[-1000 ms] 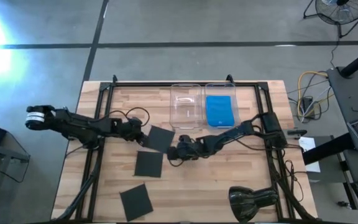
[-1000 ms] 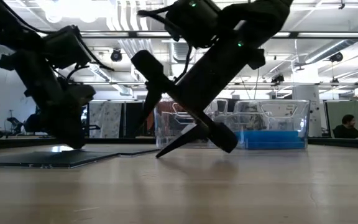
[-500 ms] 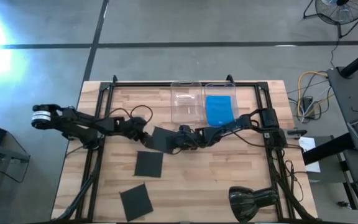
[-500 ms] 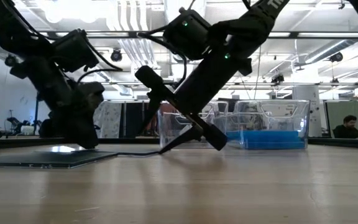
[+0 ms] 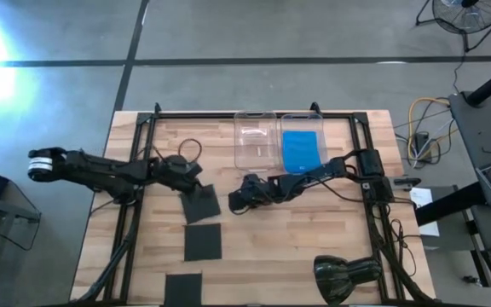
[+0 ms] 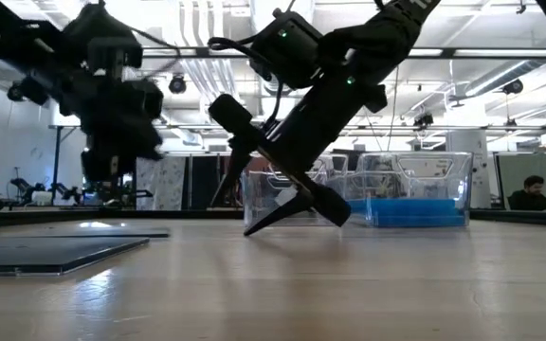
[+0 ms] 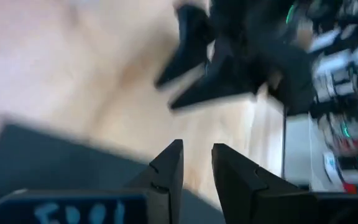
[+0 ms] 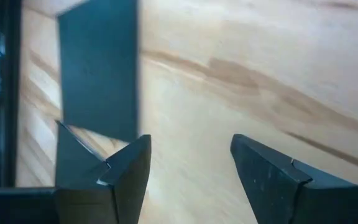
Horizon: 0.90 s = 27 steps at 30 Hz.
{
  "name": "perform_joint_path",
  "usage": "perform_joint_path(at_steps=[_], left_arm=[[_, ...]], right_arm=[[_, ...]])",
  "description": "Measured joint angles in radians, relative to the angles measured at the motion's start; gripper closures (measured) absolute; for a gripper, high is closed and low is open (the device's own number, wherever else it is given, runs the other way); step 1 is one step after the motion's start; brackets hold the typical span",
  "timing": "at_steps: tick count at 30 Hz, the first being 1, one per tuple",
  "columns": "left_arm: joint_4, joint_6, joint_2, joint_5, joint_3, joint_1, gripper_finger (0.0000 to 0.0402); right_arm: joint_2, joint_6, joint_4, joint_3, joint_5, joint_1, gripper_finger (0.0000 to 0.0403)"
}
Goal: Pick & place jewel cases by type
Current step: Put the top black CD case into the left transparent bin
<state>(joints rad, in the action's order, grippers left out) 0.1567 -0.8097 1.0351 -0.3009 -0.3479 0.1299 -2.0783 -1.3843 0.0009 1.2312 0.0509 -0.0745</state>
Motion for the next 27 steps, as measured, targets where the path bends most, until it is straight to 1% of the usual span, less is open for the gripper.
perform_joint_path(at_steps=[2, 4, 6, 9, 11, 14, 16, 18, 20, 23, 25, 27], left_arm=[[-0.046, 0.019, -0.033, 0.062, -0.003, 0.002, 0.0336], [-0.137, 0.026, -0.047, 0.105, -0.002, 0.0, 0.0336], [-0.21, 0.026, -0.066, 0.107, 0.002, -0.004, 0.0336], [-0.236, 0.039, -0.108, 0.078, -0.001, -0.03, 0.0336], [-0.273, 0.06, -0.124, 0.108, -0.002, -0.054, 0.0336], [-0.417, 0.096, -0.13, 0.27, -0.027, -0.069, 0.0336], [-0.493, 0.121, -0.119, 0.379, -0.039, -0.067, 0.0336], [-0.515, 0.147, -0.1, 0.457, -0.039, -0.052, 0.0336], [-0.505, 0.158, -0.073, 0.471, -0.039, -0.025, 0.0336], [-0.504, 0.161, -0.023, 0.447, -0.035, 0.013, 0.0336], [-0.477, 0.179, 0.013, 0.438, -0.022, 0.028, 0.0336], [-0.463, 0.202, 0.053, 0.43, -0.009, 0.042, 0.0336]], right_arm=[[0.007, 0.006, -0.024, 0.001, -0.004, -0.006, 0.0179], [0.016, 0.027, -0.038, -0.001, -0.013, -0.013, 0.0179], [0.03, 0.066, -0.054, -0.004, -0.025, -0.021, 0.0179], [0.056, 0.174, -0.057, -0.005, -0.049, -0.033, 0.0179], [0.073, 0.236, -0.047, -0.002, -0.095, -0.034, 0.0179], [0.071, 0.284, -0.034, 0.009, -0.166, -0.032, 0.0179], [0.062, 0.261, -0.021, 0.018, -0.199, -0.032, 0.0179], [0.046, 0.211, 0.035, 0.033, -0.21, -0.033, 0.0179], [0.029, 0.175, 0.089, 0.048, -0.21, -0.033, 0.0179], [-0.01, 0.133, 0.142, 0.09, -0.188, -0.032, 0.0179], [-0.042, 0.135, 0.146, 0.133, -0.187, -0.031, 0.0179], [-0.08, 0.157, 0.149, 0.18, -0.212, -0.032, 0.0179]])
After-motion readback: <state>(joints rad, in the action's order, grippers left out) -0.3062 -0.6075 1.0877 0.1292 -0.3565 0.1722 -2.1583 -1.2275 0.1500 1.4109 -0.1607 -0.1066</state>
